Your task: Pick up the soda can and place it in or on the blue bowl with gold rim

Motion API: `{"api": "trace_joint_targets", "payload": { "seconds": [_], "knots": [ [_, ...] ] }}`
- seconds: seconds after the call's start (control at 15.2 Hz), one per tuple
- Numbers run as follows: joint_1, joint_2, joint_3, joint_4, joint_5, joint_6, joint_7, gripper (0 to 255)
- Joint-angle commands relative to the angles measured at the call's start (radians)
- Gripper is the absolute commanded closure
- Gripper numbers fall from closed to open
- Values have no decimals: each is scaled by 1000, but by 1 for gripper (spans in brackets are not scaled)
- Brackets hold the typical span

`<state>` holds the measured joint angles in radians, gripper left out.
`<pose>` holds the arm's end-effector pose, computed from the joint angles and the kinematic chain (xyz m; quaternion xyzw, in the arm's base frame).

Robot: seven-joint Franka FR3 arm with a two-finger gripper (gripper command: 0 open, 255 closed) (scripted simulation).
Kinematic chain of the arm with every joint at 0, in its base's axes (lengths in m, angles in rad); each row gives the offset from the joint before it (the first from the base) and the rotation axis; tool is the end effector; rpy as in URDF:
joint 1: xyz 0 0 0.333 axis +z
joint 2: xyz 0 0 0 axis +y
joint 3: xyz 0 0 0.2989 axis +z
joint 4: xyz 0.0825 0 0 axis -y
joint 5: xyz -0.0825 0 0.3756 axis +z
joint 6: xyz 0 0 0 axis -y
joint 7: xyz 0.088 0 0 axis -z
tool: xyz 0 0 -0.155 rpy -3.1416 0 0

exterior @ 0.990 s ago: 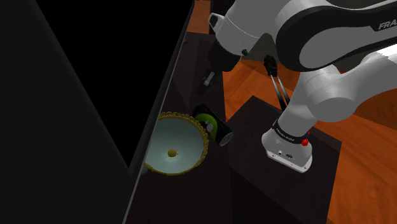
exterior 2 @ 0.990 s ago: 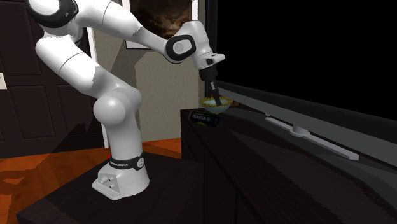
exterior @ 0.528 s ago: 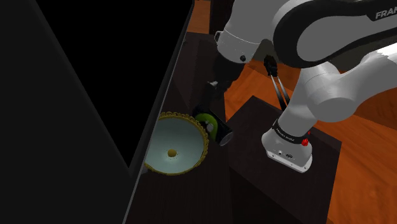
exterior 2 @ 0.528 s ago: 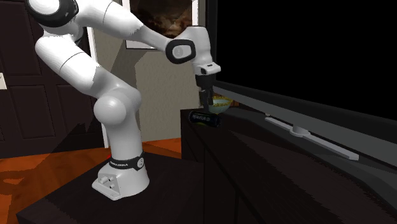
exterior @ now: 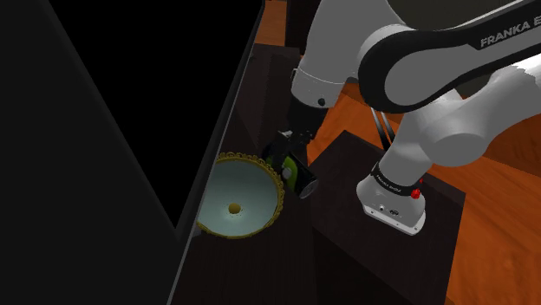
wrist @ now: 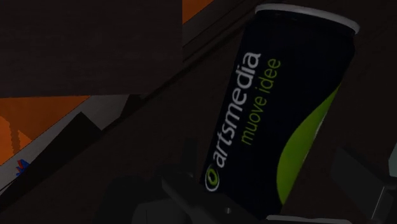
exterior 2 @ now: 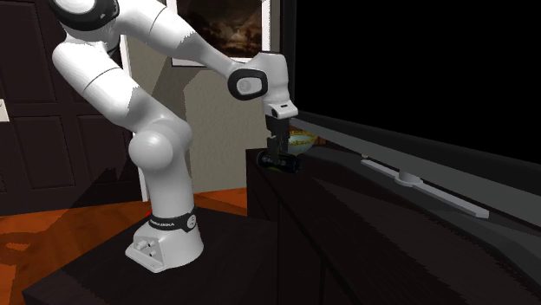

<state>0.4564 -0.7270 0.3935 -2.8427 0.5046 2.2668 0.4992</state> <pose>0.2271 0.2574 0.3323 -0.9945 0.0131 -0.0152 0.1029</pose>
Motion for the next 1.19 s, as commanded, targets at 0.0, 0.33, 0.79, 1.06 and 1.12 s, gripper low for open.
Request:
{"api": "trace_joint_targets", "payload": {
  "seconds": [0.0,0.33,0.79,1.06,1.12],
  "knots": [
    [3,23,9,-10,11,34,-4,0],
    [3,23,9,-10,11,34,-4,0],
    [3,22,9,-10,11,33,-3,255],
    [3,22,9,-10,11,33,-3,255],
    [3,23,9,-10,11,34,-4,255]
  ]
}}
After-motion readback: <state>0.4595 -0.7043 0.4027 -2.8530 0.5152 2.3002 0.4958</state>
